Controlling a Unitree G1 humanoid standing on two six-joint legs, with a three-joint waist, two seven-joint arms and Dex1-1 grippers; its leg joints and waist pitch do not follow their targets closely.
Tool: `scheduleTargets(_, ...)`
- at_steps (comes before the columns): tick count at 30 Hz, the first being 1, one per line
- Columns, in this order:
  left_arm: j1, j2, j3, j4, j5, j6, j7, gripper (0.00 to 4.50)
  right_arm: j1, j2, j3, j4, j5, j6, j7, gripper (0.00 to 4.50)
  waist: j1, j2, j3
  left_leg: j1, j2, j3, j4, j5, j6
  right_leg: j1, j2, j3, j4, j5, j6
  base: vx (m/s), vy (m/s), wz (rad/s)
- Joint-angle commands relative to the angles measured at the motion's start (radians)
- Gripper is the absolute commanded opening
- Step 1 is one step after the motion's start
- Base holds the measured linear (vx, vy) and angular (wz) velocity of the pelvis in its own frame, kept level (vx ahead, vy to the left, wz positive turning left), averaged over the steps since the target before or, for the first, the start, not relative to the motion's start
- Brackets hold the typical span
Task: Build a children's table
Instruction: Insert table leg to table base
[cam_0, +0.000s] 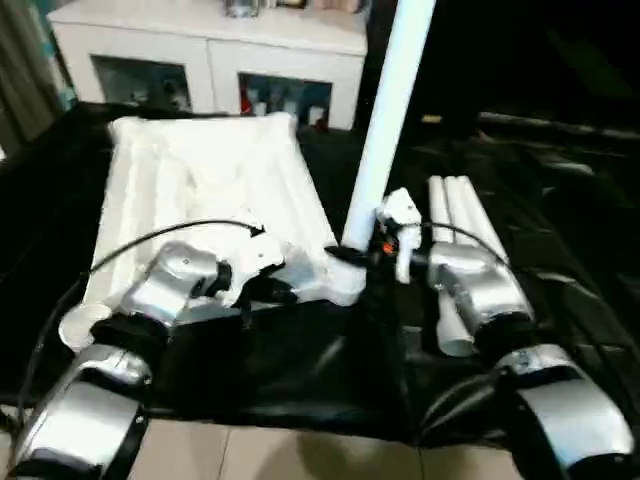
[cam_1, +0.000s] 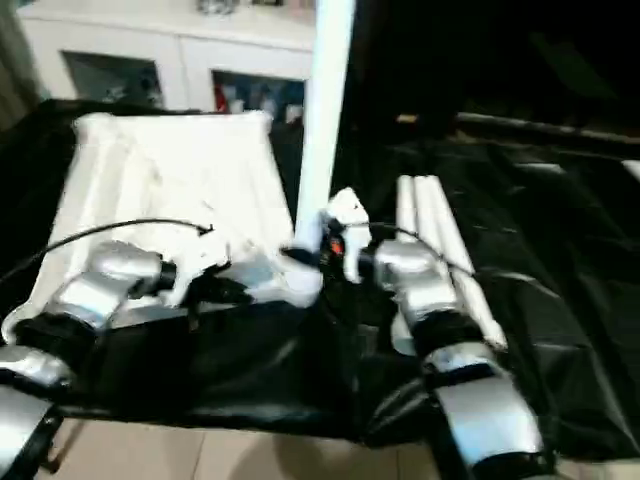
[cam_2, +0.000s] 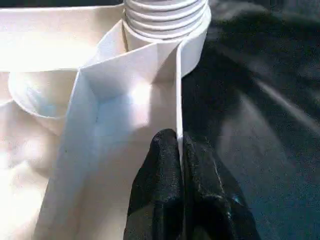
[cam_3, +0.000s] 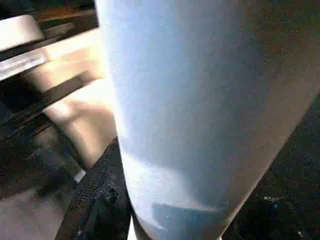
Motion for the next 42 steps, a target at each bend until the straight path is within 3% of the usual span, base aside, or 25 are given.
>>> scheduleTargets(1, -0.03, -0.029, 0.012, -0.007, -0.008, 0.027, 0.029, 0.0, 0.069, -0.025, -0.016, 0.172, -0.051, 0.113, -0.213, 1.88, -0.008, 0.021, -0.026, 0.02, 0.051, -0.041, -0.082, -0.443, -0.071, 0.0, -0.083, 0.05, -0.099, -0.525, -0.137, -0.051, 0.012, -0.05)
scheduleTargets(2, -0.04, -0.056, 0.018, 0.007, -0.004, 0.053, 0.081, 0.0, 0.062, -0.009, -0.041, 0.187, -0.037, 0.121, -0.298, 1.88, -0.011, 0.018, -0.025, 0.022, 0.049, -0.042, -0.079, -0.472, -0.062, -0.002, -0.083, 0.047, -0.107, -0.558, -0.123, -0.051, 0.012, -0.05)
scheduleTargets(4, -0.077, -0.149, 0.051, 0.066, -0.006, 0.137, 0.269, 0.0, 0.042, 0.035, -0.096, 0.226, 0.0, 0.122, -0.504, 1.88, -0.014, 0.024, -0.023, 0.029, 0.046, -0.044, -0.077, -0.5, -0.068, -0.011, -0.08, 0.043, -0.113, -0.587, -0.111, -0.055, 0.016, -0.04)
scheduleTargets(5, -0.087, -0.186, 0.058, 0.082, -0.005, 0.157, 0.332, 0.0, 0.034, 0.054, -0.118, 0.241, 0.019, 0.124, -0.565, 1.88, -0.014, 0.02, -0.021, 0.046, 0.042, -0.043, -0.072, -0.536, -0.066, -0.022, -0.076, 0.036, -0.124, -0.631, -0.094, -0.055, 0.017, -0.03)
scheduleTargets(6, -0.093, -0.219, 0.064, 0.094, -0.004, 0.177, 0.38, 0.0, 0.025, 0.071, -0.135, 0.254, 0.034, 0.127, -0.618, 1.88, -0.016, 0.019, -0.019, 0.05, 0.041, -0.041, -0.069, -0.549, -0.061, -0.025, -0.074, 0.035, -0.131, -0.644, -0.089, 0.0, 0.0, 0.0)
scheduleTargets(8, -0.096, -0.27, 0.061, 0.099, 0.005, 0.19, 0.438, 0.0, 0.01, 0.101, -0.156, 0.273, 0.049, 0.13, -0.681, 1.88, -0.017, 0.021, -0.023, 0.038, 0.041, -0.049, -0.078, -0.553, -0.051, -0.011, -0.075, 0.024, -0.135, -0.624, -0.066, 0.0, 0.0, 0.0)
scheduleTargets(11, -0.095, -0.316, 0.054, 0.08, 0.015, 0.218, 0.471, 0.0, -0.014, 0.133, -0.165, 0.288, 0.039, 0.135, -0.728, 1.88, -0.022, 0.021, -0.021, 0.042, 0.038, -0.051, -0.079, -0.595, -0.042, -0.016, -0.075, 0.019, -0.145, -0.633, -0.049, 0.0, 0.0, 0.0)
scheduleTargets(17, -0.098, -0.32, 0.053, 0.083, 0.024, 0.237, 0.491, 0.0, -0.033, 0.143, -0.154, 0.305, 0.013, 0.148, -0.768, 1.88, -0.024, 0.018, -0.022, 0.035, 0.04, -0.053, -0.089, -0.6, -0.043, -0.014, -0.075, 0.024, -0.142, -0.588, -0.052, 0.0, 0.0, 0.0)
scheduleTargets(22, -0.099, -0.31, 0.058, 0.088, 0.028, 0.243, 0.5, 0.0, -0.036, 0.14, -0.159, 0.315, 0.0, 0.147, -0.768, 1.88, -0.028, 0.014, -0.021, 0.04, 0.035, -0.054, -0.087, -0.624, -0.035, -0.021, -0.076, 0.023, -0.147, -0.609, -0.041, 0.0, 0.0, 0.0)
scheduleTargets(29, -0.093, -0.288, 0.057, 0.079, 0.028, 0.233, 0.481, 0.0, -0.053, 0.137, -0.148, 0.309, -0.013, 0.124, -0.693, 1.88, -0.035, 0.014, -0.02, 0.037, 0.036, -0.058, -0.092, -0.651, -0.031, -0.023, -0.08, 0.025, -0.149, -0.619, -0.039, 0.0, 0.0, 0.0)
scheduleTargets(30, -0.092, -0.283, 0.057, 0.077, 0.028, 0.23, 0.476, 0.0, -0.058, 0.135, -0.148, 0.306, -0.014, 0.117, -0.678, 2.44, -0.036, 0.015, -0.021, 0.034, 0.036, -0.059, -0.092, -0.646, -0.03, -0.02, -0.082, 0.024, -0.148, -0.619, -0.039, 0.0, 0.0, 0.0)
scheduleTargets(33, -0.093, -0.256, 0.06, 0.074, 0.029, 0.213, 0.459, 0.0, -0.085, 0.119, -0.153, 0.293, -0.009, 0.097, -0.625, 2.6, -0.038, 0.015, -0.024, 0.028, 0.037, -0.06, -0.094, -0.622, -0.026, -0.013, -0.084, 0.026, -0.144, -0.599, -0.049, 0.0, 0.0, 0.0)
scheduleTargets(34, -0.093, -0.252, 0.06, 0.074, 0.029, 0.211, 0.457, 0.0, -0.089, 0.117, -0.155, 0.291, -0.008, 0.096, -0.62, 2.66, -0.037, 0.015, -0.026, 0.015, 0.04, -0.06, -0.098, -0.59, -0.023, -0.005, -0.089, 0.028, -0.143, -0.567, -0.056, 0.0, 0.0, 0.0)
scheduleTargets(35, -0.094, -0.246, 0.061, 0.073, 0.029, 0.21, 0.451, 0.0, -0.095, 0.112, -0.152, 0.288, -0.01, 0.093, -0.605, 2.75, -0.035, 0.012, -0.036, 0.0, 0.044, -0.059, -0.1, -0.504, -0.018, 0.011, -0.089, 0.035, -0.122, -0.465, -0.084, 0.0, 0.0, 0.0)
scheduleTargets(36, -0.095, -0.239, 0.061, 0.073, 0.029, 0.207, 0.445, 0.0, -0.103, 0.107, -0.152, 0.283, -0.011, 0.089, -0.587, 2.9, -0.027, 0.017, -0.041, -0.001, 0.047, -0.047, -0.095, -0.412, -0.009, 0.008, -0.088, 0.042, -0.112, -0.33, -0.124, 0.0, 0.0, 0.0)
scheduleTargets(37, -0.095, -0.235, 0.06, 0.072, 0.03, 0.202, 0.442, 0.0, -0.107, 0.105, -0.153, 0.281, -0.012, 0.087, -0.578, 3.01, -0.027, 0.017, -0.04, -0.003, 0.047, -0.042, -0.094, -0.381, -0.003, 0.007, -0.085, 0.043, -0.107, -0.279, -0.147, 0.0, 0.0, 0.0)
scheduleTargets(38, -0.095, -0.229, 0.059, 0.07, 0.03, 0.198, 0.436, 0.0, -0.116, 0.098, -0.148, 0.276, -0.017, 0.082, -0.552, 3.09, -0.028, 0.015, -0.032, -0.004, 0.045, -0.034, -0.092, -0.378, 0.01, 0.005, -0.083, 0.042, -0.109, -0.291, -0.167, 0.0, 0.0, 0.0)
scheduleTargets(40, -0.091, -0.219, 0.055, 0.062, 0.03, 0.184, 0.42, 0.0, -0.127, 0.089, -0.146, 0.266, -0.018, 0.078, -0.513, 3.14, -0.028, 0.011, -0.03, 0.0, 0.042, -0.033, -0.086, -0.411, 0.017, 0.002, -0.089, 0.042, -0.119, -0.403, -0.158, 0.0, 0.0, 0.0)
scheduleTargets(42, -0.088, -0.213, 0.051, 0.054, 0.032, 0.175, 0.41, 0.0, -0.134, 0.082, -0.148, 0.258, -0.013, 0.076, -0.483, 3.52, -0.025, 0.01, -0.035, -0.01, 0.044, -0.036, -0.086, -0.366, 0.021, 0.009, -0.093, 0.045, -0.116, -0.407, -0.148, 0.0, 0.0, 0.0)
